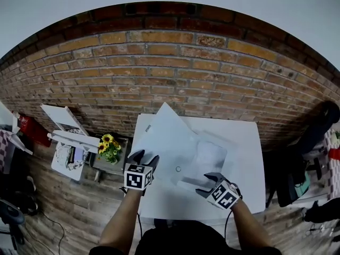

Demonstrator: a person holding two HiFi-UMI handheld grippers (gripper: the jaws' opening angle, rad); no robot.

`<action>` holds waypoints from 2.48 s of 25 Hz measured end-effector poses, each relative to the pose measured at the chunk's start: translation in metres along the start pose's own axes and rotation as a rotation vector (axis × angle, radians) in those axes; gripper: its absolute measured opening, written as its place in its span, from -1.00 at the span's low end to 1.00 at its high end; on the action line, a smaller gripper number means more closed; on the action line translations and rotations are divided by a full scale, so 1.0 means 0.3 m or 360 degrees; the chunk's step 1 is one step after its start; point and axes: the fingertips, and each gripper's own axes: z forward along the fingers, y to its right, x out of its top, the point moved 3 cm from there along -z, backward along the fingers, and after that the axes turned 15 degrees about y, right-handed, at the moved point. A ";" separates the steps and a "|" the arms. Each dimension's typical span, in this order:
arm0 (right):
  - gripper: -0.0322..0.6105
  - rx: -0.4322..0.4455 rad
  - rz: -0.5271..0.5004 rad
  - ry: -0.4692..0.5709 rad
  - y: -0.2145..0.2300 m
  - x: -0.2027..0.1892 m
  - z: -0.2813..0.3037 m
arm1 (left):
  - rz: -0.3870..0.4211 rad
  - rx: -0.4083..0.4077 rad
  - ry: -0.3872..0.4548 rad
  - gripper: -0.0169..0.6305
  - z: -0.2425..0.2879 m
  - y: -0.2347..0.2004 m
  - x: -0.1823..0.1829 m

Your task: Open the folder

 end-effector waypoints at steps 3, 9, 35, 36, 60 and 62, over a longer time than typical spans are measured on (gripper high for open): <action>0.01 -0.0114 0.0118 0.0120 0.015 0.038 -0.029 | 0.0028 -0.0011 0.0039 -0.08 -0.010 0.021 0.024; -0.11 -0.0252 0.0208 0.0200 -0.019 0.051 -0.071 | 0.0322 0.0069 -0.0004 -0.08 -0.012 -0.027 0.010; -0.68 -0.0543 0.0366 0.0479 0.013 0.093 -0.139 | 0.0386 0.0046 -0.0018 -0.09 -0.043 -0.098 0.014; -0.77 -0.0565 0.0398 0.0506 0.021 0.093 -0.144 | 0.0367 0.0053 -0.0036 -0.09 -0.045 -0.104 -0.004; -0.85 -0.0985 0.0635 0.0787 0.049 0.094 -0.300 | 0.0060 0.0001 0.0197 -0.20 -0.098 -0.045 0.006; -0.85 -0.0974 0.0610 0.0808 0.026 0.110 -0.321 | 0.0075 -0.0004 0.0217 -0.21 -0.110 -0.019 0.022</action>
